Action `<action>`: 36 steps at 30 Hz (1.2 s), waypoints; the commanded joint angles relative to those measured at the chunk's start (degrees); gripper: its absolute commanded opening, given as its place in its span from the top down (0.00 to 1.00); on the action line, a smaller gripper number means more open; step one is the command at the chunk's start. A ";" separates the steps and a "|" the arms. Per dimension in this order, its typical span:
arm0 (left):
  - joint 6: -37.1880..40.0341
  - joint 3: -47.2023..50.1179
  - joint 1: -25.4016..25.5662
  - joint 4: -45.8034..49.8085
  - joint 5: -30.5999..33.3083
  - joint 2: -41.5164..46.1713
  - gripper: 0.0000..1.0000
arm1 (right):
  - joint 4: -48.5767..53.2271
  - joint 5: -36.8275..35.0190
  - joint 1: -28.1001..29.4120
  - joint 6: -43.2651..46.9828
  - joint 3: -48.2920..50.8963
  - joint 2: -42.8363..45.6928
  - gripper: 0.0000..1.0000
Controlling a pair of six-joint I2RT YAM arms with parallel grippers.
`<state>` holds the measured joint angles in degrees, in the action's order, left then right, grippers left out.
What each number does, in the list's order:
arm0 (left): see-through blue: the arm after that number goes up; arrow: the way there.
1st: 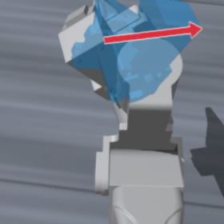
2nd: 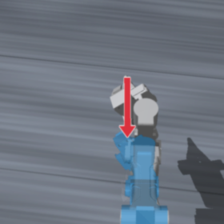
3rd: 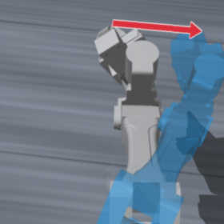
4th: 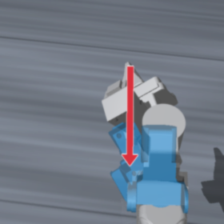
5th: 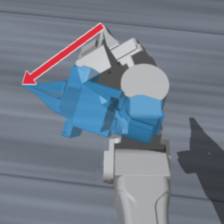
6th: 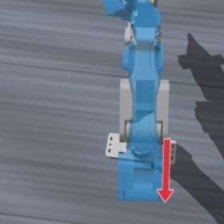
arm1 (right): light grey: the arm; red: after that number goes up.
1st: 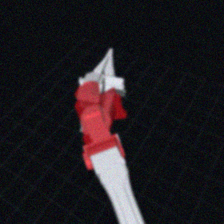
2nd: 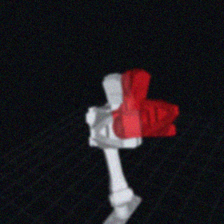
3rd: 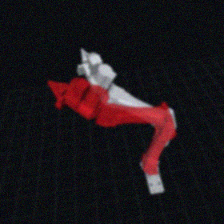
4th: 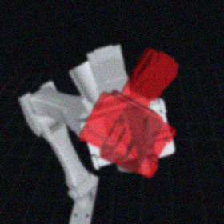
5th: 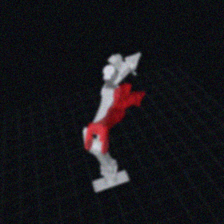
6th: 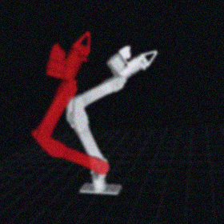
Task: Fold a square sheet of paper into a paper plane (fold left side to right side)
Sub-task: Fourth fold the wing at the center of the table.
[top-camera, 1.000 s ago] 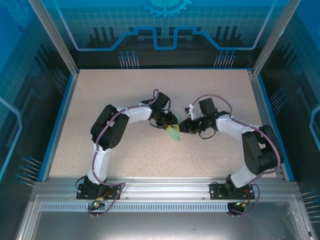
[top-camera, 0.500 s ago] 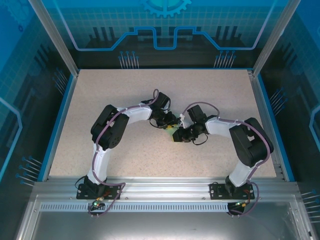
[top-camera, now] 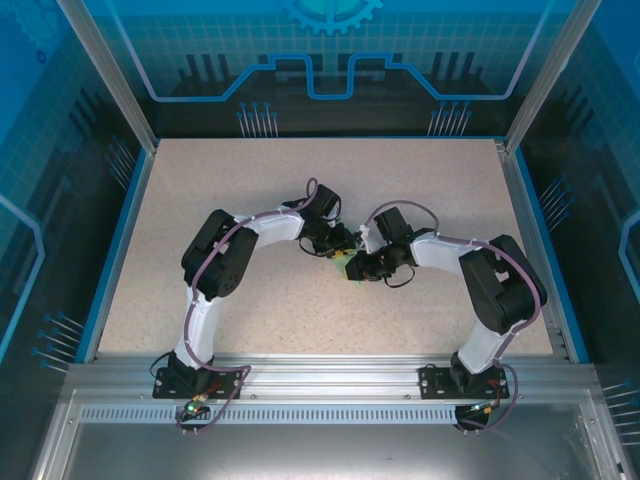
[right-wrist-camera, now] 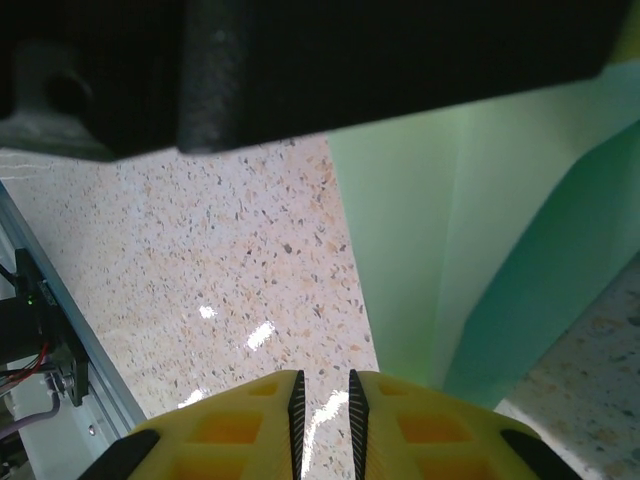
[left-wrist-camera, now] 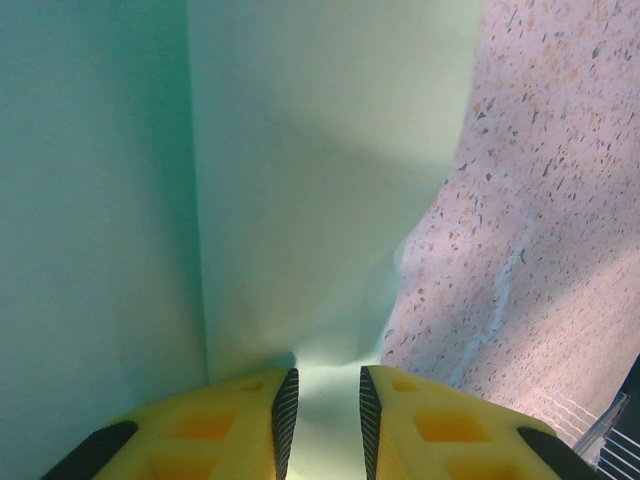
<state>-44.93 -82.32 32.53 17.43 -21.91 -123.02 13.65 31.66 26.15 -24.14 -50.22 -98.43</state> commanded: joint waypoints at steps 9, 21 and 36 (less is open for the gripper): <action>0.28 1.42 0.95 6.98 2.84 -1.44 0.71 | 0.85 -0.70 -0.75 0.46 2.36 -1.70 0.79; 0.43 0.85 0.94 7.68 3.56 -2.06 0.71 | 1.77 -0.94 -0.94 0.77 2.77 -2.82 0.78; 1.66 -2.67 0.01 9.81 4.49 -3.06 0.70 | 7.54 -5.48 -1.09 1.13 2.70 -6.04 0.80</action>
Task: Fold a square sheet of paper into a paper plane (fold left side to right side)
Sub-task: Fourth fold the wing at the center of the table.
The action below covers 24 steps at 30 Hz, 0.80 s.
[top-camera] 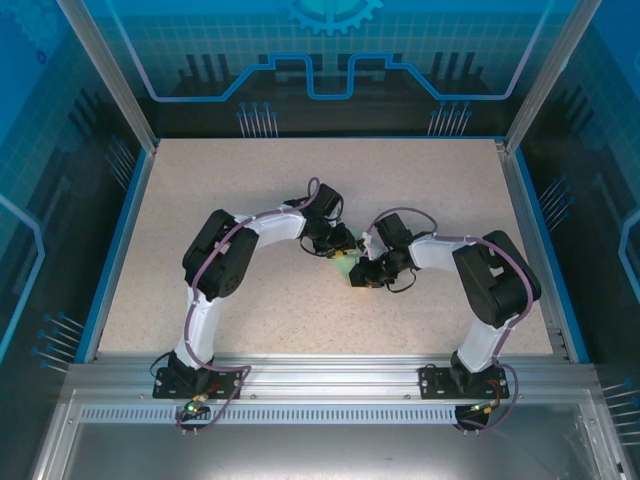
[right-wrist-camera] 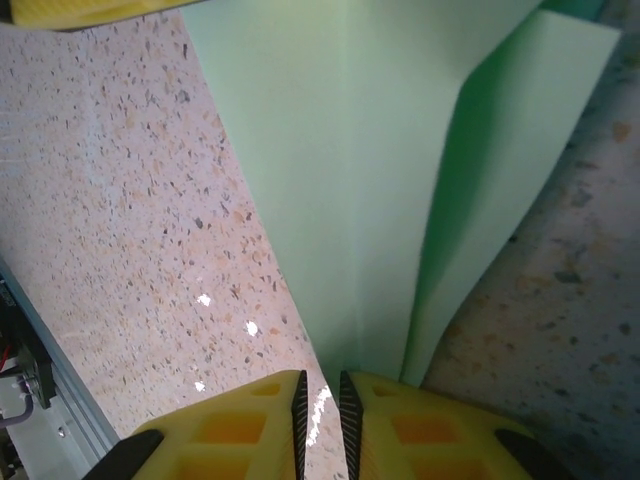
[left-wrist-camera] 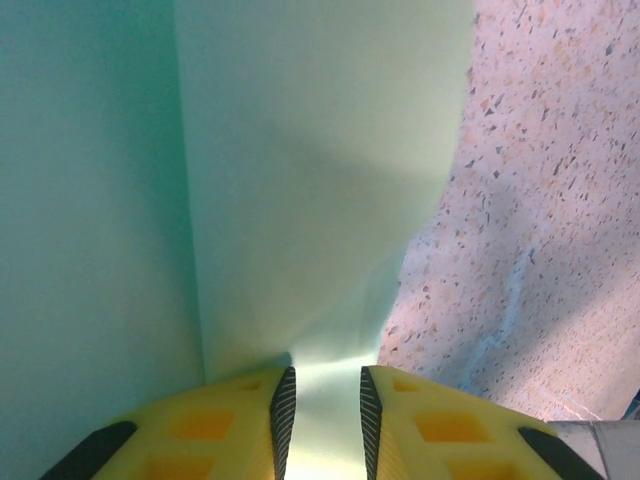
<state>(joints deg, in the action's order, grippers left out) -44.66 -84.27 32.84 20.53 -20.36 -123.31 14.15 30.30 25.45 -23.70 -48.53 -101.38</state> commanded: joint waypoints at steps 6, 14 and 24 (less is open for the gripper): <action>2.37 -4.05 -1.88 7.73 2.87 -4.20 0.69 | 8.58 -4.87 -0.43 1.20 0.92 -5.02 0.83; 3.69 -9.52 -3.67 9.17 2.52 -8.46 0.69 | 8.96 -4.37 -0.40 1.56 1.29 -5.60 0.84; 4.65 -14.71 -7.06 9.01 0.60 -11.93 0.68 | 8.87 -3.77 -0.35 1.76 1.38 -6.11 0.84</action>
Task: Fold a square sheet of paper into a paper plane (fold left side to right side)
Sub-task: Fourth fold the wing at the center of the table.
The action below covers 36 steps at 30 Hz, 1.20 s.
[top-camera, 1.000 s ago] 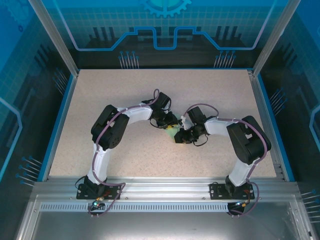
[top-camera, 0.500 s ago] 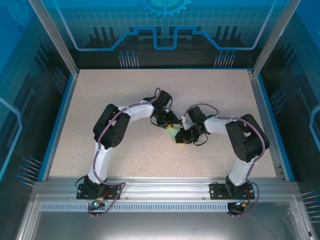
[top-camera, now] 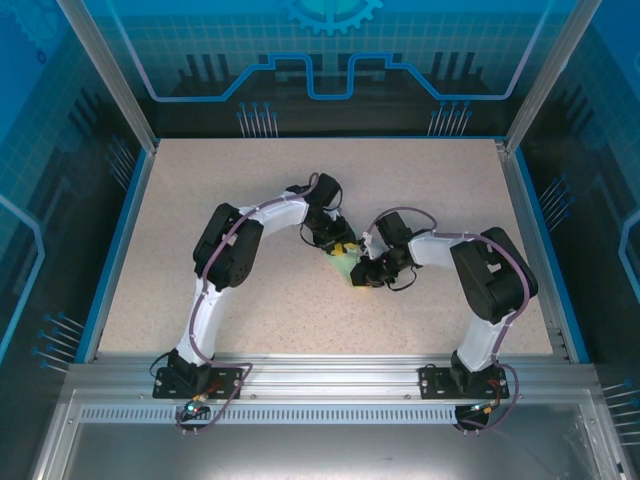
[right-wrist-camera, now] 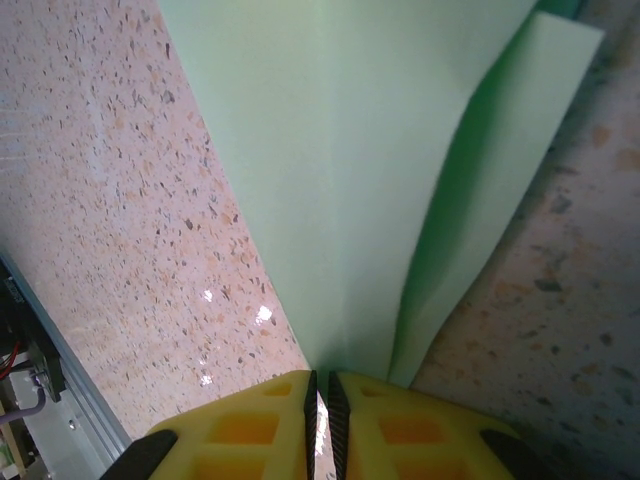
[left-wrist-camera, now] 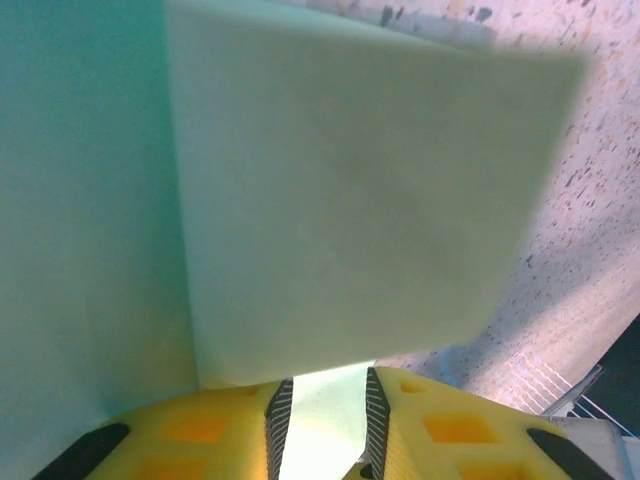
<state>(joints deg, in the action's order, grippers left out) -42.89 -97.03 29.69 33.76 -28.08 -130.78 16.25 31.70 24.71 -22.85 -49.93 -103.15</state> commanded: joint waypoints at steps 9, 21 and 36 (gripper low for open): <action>3.50 -8.71 -6.20 -4.48 6.04 -7.70 0.66 | 6.69 -4.64 0.32 1.23 2.69 -4.71 0.84; 4.04 -18.79 -8.29 -2.97 3.96 -12.47 0.65 | 6.82 -4.54 0.25 1.23 2.51 -5.23 0.84; 10.95 -20.55 -11.76 0.75 2.84 -3.10 0.60 | 6.25 -4.28 -1.26 1.11 2.77 -3.97 0.84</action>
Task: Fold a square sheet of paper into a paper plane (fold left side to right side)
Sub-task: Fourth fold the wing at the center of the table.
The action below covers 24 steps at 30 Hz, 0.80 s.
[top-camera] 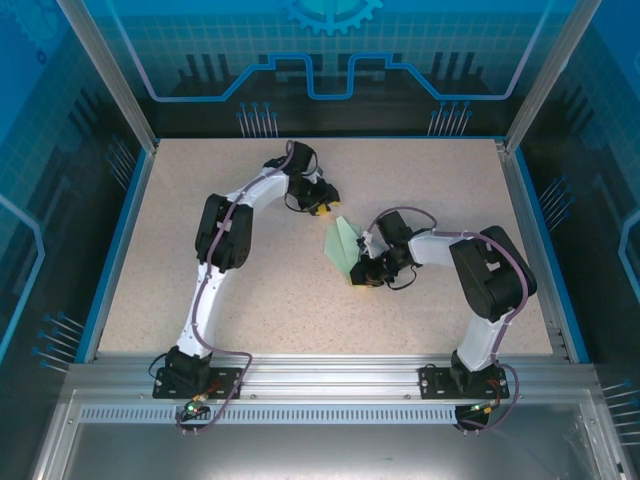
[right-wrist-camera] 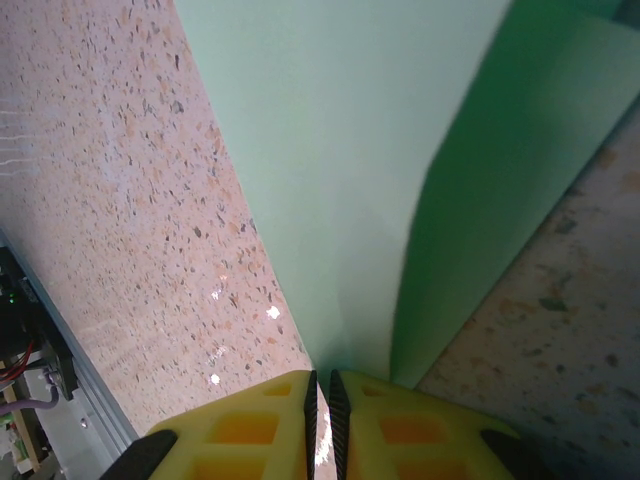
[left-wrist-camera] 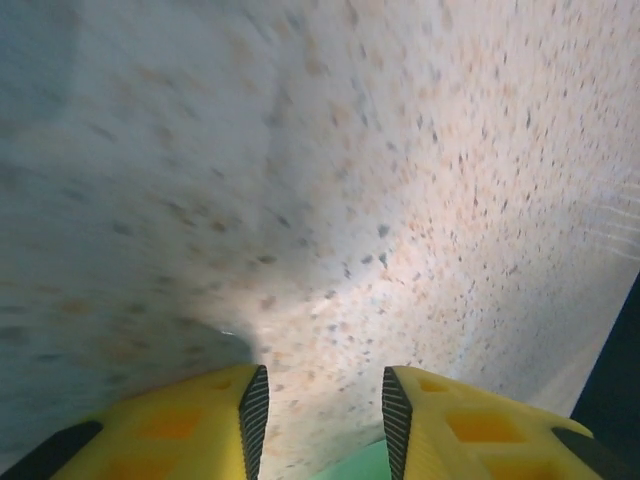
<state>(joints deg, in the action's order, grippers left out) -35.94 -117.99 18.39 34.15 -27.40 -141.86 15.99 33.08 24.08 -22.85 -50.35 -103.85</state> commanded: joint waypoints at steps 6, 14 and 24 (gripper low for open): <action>3.73 19.76 1.77 -9.10 0.32 23.25 0.60 | 6.08 -6.19 -0.80 1.08 3.42 -2.96 0.84; 0.35 30.03 9.19 -17.53 -2.41 23.68 0.64 | 6.24 -6.37 -0.78 1.32 3.19 -3.30 0.84; -0.19 22.73 10.87 -14.75 0.16 11.68 0.65 | 6.46 -6.40 -0.79 1.29 3.08 -3.50 0.84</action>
<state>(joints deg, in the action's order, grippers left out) -36.05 -91.94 29.47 17.80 -28.97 -128.81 15.77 33.28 23.97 -22.83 -50.22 -103.85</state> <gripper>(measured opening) 0.351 0.158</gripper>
